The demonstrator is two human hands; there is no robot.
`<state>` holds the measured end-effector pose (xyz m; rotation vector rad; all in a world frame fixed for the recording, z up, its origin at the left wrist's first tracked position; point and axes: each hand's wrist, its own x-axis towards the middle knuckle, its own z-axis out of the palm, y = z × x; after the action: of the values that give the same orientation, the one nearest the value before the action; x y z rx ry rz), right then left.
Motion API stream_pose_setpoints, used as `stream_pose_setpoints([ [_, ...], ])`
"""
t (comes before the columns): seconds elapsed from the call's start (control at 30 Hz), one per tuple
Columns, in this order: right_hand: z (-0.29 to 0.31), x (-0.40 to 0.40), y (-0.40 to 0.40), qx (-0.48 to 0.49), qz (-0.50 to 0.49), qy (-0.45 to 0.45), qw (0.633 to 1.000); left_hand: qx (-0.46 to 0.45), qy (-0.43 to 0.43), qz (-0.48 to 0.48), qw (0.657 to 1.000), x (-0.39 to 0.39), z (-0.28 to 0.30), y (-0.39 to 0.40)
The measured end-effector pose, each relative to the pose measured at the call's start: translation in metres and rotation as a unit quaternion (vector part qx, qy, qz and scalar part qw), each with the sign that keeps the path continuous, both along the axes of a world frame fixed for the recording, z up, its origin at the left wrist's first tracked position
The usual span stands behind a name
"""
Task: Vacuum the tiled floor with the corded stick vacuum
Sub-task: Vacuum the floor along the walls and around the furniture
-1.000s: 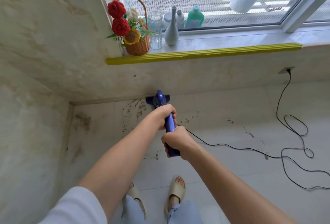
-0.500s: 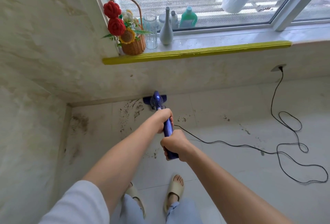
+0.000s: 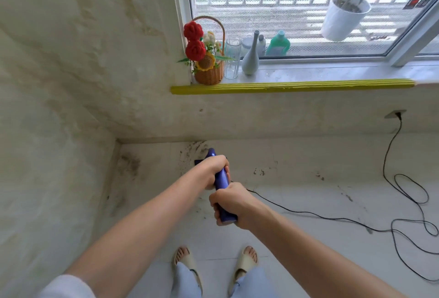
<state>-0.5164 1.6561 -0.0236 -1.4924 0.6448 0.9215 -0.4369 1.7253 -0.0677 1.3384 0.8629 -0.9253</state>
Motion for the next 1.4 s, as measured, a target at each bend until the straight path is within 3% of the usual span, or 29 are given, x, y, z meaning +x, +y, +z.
stream_pose_setpoints([
  [0.33, -0.014, 0.011, 0.063, -0.019, 0.006, 0.004, 1.0, 0.026, -0.004, 0.008, 1.0, 0.011, -0.011, 0.056],
  [0.6, -0.008, 0.021, 0.075, -0.031, 0.032, 0.004, 0.999, -0.032, 0.024, 0.023, 0.999, 0.017, -0.004, 0.077],
  [0.7, -0.007, 0.031, 0.084, -0.004, -0.011, 0.016, 1.0, -0.035, 0.005, 0.014, 0.999, 0.026, -0.003, 0.08],
  [1.2, -0.027, 0.01, 0.071, 0.088, -0.167, 0.039, 0.981, 0.076, -0.065, -0.114, 0.988, 0.022, -0.022, 0.047],
  [1.4, -0.03, 0.029, 0.069, 0.065, -0.129, 0.031, 0.989, 0.102, -0.064, -0.089, 0.989, 0.037, -0.022, 0.05],
])
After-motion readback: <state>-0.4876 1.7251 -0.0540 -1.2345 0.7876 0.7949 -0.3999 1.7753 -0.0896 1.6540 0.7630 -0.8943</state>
